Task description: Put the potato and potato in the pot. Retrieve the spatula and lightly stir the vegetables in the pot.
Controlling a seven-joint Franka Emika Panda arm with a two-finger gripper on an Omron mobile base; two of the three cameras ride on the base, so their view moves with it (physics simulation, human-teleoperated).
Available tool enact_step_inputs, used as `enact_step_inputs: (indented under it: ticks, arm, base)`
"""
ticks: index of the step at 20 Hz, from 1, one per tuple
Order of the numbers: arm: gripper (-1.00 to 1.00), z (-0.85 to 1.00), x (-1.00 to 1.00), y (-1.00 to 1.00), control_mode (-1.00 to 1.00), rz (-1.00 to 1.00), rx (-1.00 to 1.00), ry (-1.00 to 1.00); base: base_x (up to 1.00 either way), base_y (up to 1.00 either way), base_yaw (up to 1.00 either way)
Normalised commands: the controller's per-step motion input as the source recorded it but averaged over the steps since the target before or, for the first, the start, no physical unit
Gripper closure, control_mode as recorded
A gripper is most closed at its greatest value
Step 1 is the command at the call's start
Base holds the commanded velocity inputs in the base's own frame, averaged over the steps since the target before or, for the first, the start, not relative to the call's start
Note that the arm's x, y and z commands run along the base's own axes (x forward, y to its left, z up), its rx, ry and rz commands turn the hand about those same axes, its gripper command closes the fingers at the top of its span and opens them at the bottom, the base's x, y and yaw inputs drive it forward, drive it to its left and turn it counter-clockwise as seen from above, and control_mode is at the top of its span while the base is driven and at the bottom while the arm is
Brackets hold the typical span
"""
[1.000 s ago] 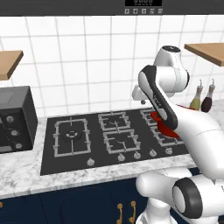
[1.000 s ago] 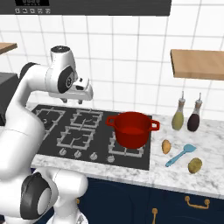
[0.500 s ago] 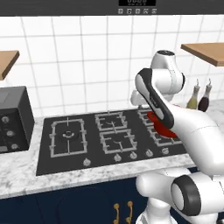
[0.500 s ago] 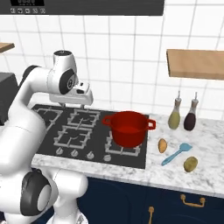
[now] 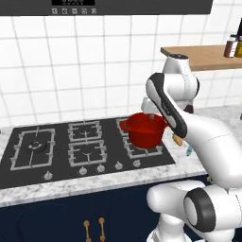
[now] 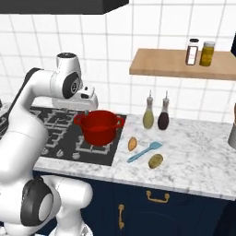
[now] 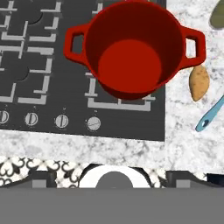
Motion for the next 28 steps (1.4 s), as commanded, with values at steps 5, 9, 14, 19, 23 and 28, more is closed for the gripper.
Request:
enact_step_inputs:
  ticks: [5, 9, 14, 19, 23, 28]
  arm:
    - [-1.0, 0.0, 0.0, 0.0, 1.0, 0.0, 0.0, 0.0]
    - [-1.0, -0.05, 0.09, -0.06, -1.0, -0.01, 0.02, 0.0]
    - [-1.0, -0.39, 0.57, -0.33, -1.0, -0.09, 0.05, 0.04]
    - [-1.0, -0.72, 0.44, -0.51, -1.0, -0.23, 0.01, 0.17]
    - [-1.0, -0.55, 0.01, -0.29, -1.0, -0.13, 0.05, 0.26]
    - [-1.0, -0.92, 0.16, -0.07, -1.0, 0.04, 0.01, 0.13]
  base:
    - [0.01, -0.71, 0.0]
    - [0.23, -0.38, 0.0]
    - [0.0, 0.0, 0.0]
    - [0.0, 0.0, 0.0]
    - [0.0, 0.0, 0.0]
    - [0.0, 0.0, 0.0]
